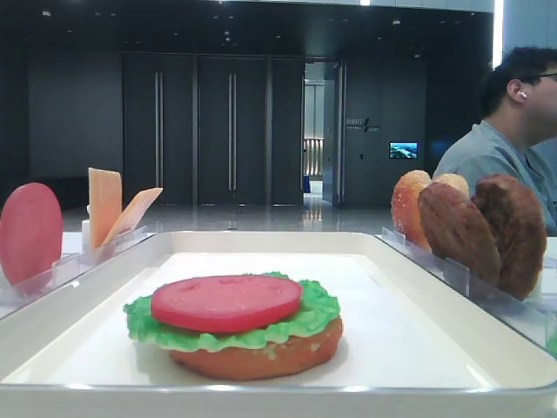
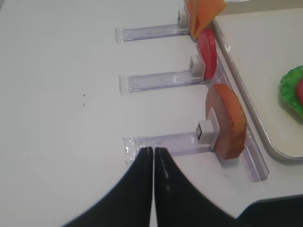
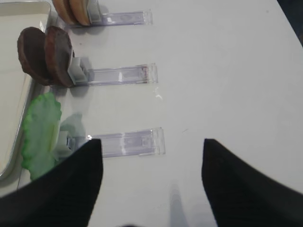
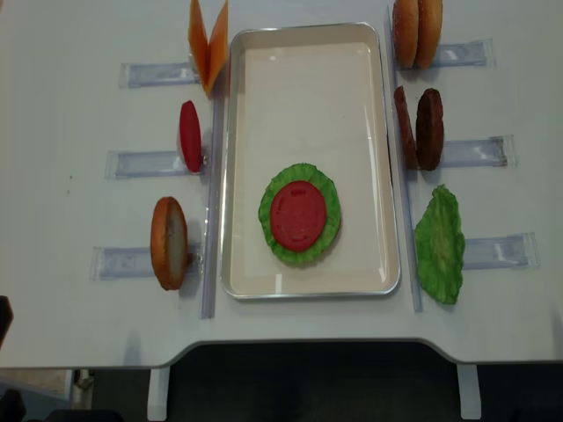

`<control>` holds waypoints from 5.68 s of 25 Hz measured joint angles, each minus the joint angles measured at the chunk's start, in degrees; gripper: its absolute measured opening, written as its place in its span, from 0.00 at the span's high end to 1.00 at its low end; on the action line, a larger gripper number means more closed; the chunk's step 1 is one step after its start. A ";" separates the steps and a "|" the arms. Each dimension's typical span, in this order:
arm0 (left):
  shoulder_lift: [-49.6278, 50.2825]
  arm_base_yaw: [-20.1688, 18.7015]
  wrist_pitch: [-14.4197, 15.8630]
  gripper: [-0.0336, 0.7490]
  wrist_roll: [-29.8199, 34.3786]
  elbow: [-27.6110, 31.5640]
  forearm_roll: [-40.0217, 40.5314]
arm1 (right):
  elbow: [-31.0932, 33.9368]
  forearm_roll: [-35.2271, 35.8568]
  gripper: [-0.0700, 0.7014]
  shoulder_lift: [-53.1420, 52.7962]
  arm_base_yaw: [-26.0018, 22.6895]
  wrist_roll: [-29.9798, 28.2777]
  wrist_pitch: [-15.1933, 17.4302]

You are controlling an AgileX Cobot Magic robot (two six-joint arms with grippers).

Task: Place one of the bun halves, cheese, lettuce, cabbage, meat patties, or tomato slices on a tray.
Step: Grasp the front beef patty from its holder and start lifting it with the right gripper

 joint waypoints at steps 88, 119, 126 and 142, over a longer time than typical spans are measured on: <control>0.00 0.00 -0.05 0.96 0.00 0.00 -0.05 | -39.46 -4.87 0.35 68.99 11.24 10.86 1.31; 0.00 0.00 -0.05 0.96 0.00 0.00 -0.37 | -47.72 -14.74 0.35 79.55 38.16 33.59 5.47; 0.00 0.00 -0.05 0.96 0.00 0.00 -0.51 | -50.29 -14.74 0.35 83.84 38.25 36.16 5.51; 0.00 0.00 -0.05 0.96 0.00 0.00 -1.40 | -50.81 -10.06 0.35 89.11 38.25 38.46 5.53</control>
